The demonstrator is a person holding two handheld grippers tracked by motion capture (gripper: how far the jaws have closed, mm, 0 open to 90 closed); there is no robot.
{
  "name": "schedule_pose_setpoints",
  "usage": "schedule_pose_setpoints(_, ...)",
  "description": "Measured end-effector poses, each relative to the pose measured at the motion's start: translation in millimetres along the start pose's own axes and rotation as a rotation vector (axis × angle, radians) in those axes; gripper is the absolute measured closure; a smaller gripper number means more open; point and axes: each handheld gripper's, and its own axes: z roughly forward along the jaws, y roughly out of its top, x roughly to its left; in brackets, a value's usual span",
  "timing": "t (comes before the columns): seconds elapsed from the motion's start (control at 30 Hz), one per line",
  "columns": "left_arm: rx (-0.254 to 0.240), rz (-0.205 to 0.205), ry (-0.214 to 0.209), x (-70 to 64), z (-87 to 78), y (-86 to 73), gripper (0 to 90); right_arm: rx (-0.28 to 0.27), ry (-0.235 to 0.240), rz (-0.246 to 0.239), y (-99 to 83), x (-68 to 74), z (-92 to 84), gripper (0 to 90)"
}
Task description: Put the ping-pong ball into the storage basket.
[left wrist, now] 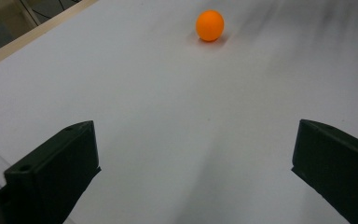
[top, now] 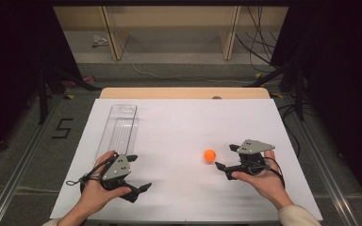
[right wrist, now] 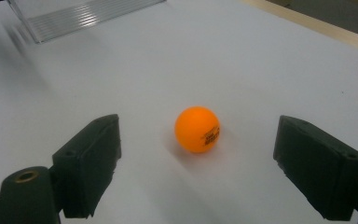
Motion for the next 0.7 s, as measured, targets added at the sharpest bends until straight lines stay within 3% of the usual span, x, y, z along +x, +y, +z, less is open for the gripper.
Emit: schedule_pose_setpoints(0.7, 0.0, 0.003, 0.002, 0.1, -0.4, 0.1, 0.0, 0.045, 0.005, -0.015, 6.7, -4.2, 29.6, 15.8)
